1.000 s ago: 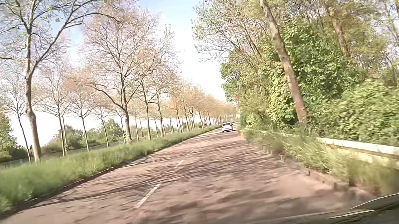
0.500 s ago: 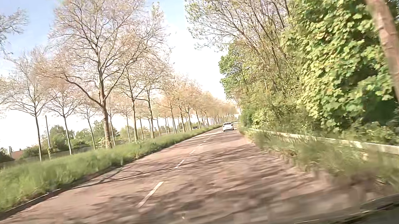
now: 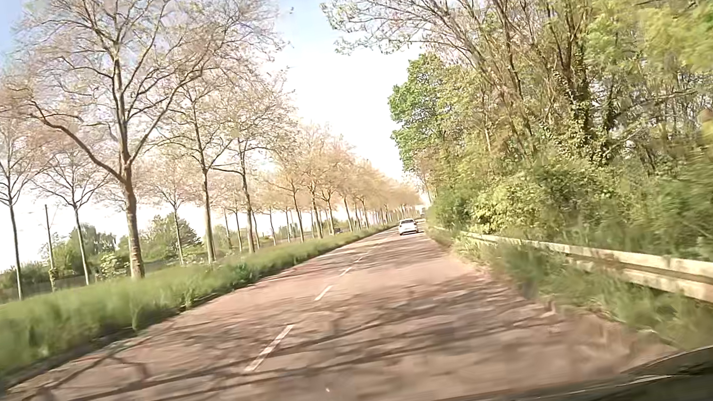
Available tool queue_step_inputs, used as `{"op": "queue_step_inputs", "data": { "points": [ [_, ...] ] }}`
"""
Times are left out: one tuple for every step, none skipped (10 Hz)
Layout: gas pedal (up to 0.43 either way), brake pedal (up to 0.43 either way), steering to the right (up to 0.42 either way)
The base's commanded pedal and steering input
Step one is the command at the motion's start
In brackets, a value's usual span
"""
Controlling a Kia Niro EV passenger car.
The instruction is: Follow the waypoints while adhering to traffic rules and regulations
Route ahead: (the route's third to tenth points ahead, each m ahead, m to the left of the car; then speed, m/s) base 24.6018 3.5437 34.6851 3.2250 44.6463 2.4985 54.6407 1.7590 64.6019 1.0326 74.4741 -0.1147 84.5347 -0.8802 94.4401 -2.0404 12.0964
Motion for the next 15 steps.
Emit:
{"op": "queue_step_inputs", "data": {
  "points": [
    [0.098, 0.0, 0.006],
    [0.098, 0.0, 0.006],
    [0.098, 0.0, 0.006],
    [0.098, 0.0, 0.006],
    [0.098, 0.0, 0.006],
    [0.098, 0.0, 0.006],
    [0.098, 0.0, 0.006],
    [0.098, 0.0, 0.007],
    [0.098, 0.0, 0.007],
    [0.098, 0.0, 0.008],
    [0.098, 0.0, 0.008],
    [0.098, 0.0, 0.008],
    [0.098, 0.0, 0.008],
    [0.098, 0.0, 0.008],
    [0.098, 0.0, 0.008]
  ]
}}
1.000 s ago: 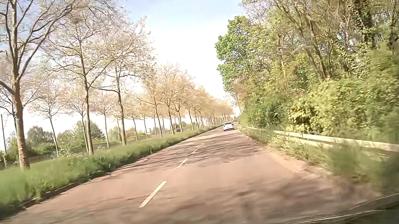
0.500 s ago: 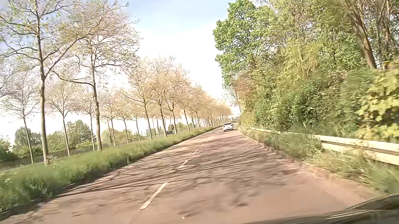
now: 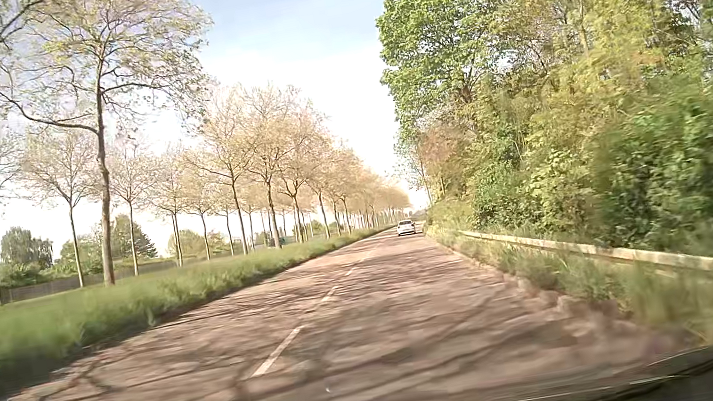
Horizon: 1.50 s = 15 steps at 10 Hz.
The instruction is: Follow the waypoints while adhering to traffic rules and regulations
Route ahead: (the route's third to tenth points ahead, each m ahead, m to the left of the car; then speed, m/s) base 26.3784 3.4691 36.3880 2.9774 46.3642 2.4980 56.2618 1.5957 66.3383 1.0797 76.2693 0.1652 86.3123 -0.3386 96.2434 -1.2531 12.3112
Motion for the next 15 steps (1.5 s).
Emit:
{"op": "queue_step_inputs", "data": {
  "points": [
    [0.098, 0.0, 0.008],
    [0.098, 0.0, 0.008],
    [0.098, 0.0, 0.008],
    [0.098, 0.0, 0.009],
    [0.098, 0.0, 0.009],
    [0.098, 0.0, 0.009],
    [0.098, 0.0, 0.009],
    [0.098, 0.0, 0.009],
    [0.098, 0.0, 0.009],
    [0.098, 0.0, 0.009],
    [0.098, 0.0, 0.009],
    [0.098, 0.0, 0.009],
    [0.098, 0.0, 0.009],
    [0.098, 0.0, 0.009],
    [0.098, 0.0, 0.009]
  ]
}}
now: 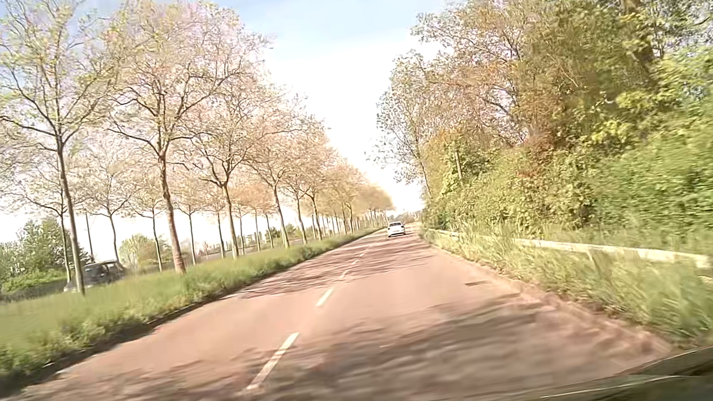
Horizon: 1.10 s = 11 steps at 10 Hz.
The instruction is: Follow the waypoints while adhering to traffic rules and regulations
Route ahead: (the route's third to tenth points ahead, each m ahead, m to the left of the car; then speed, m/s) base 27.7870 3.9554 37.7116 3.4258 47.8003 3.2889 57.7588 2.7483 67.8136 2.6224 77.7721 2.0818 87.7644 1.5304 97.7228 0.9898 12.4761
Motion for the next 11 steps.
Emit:
{"op": "queue_step_inputs", "data": {
  "points": [
    [0.087, 0.0, 0.008],
    [0.087, 0.0, 0.008],
    [0.087, 0.0, 0.007],
    [0.087, 0.0, 0.006],
    [0.087, 0.0, 0.006],
    [0.087, 0.0, 0.006],
    [0.087, 0.0, 0.006],
    [0.087, 0.0, 0.006],
    [0.087, 0.0, 0.006],
    [0.087, 0.0, 0.005],
    [0.087, 0.0, 0.005]
  ]
}}
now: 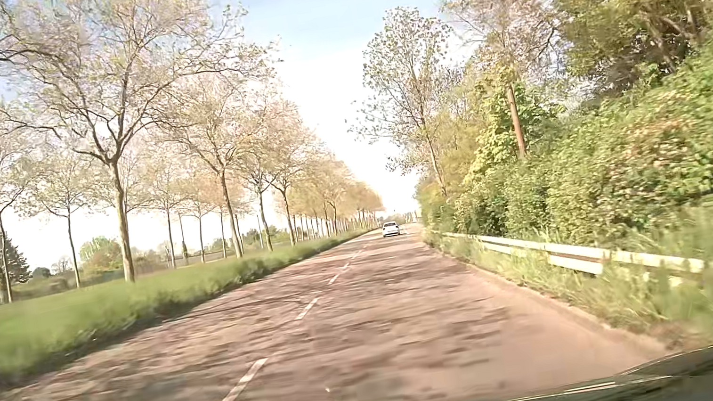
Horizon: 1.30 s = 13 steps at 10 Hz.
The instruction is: Follow the waypoints while adhering to traffic rules and regulations
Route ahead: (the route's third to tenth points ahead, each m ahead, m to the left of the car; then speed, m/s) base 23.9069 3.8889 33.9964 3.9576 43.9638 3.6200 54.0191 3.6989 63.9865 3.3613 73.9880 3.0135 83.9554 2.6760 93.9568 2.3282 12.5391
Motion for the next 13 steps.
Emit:
{"op": "queue_step_inputs", "data": {
  "points": [
    [0.079, 0.0, 0.005],
    [0.079, 0.0, 0.005],
    [0.067, 0.0, 0.004],
    [0.067, 0.0, 0.004],
    [0.067, 0.0, 0.004],
    [0.067, 0.0, 0.004],
    [0.067, 0.0, 0.004],
    [0.067, 0.0, 0.004],
    [0.067, 0.0, 0.004],
    [0.067, 0.0, 0.003],
    [0.067, 0.0, 0.003],
    [0.067, 0.0, 0.003],
    [0.067, 0.0, 0.003]
  ]
}}
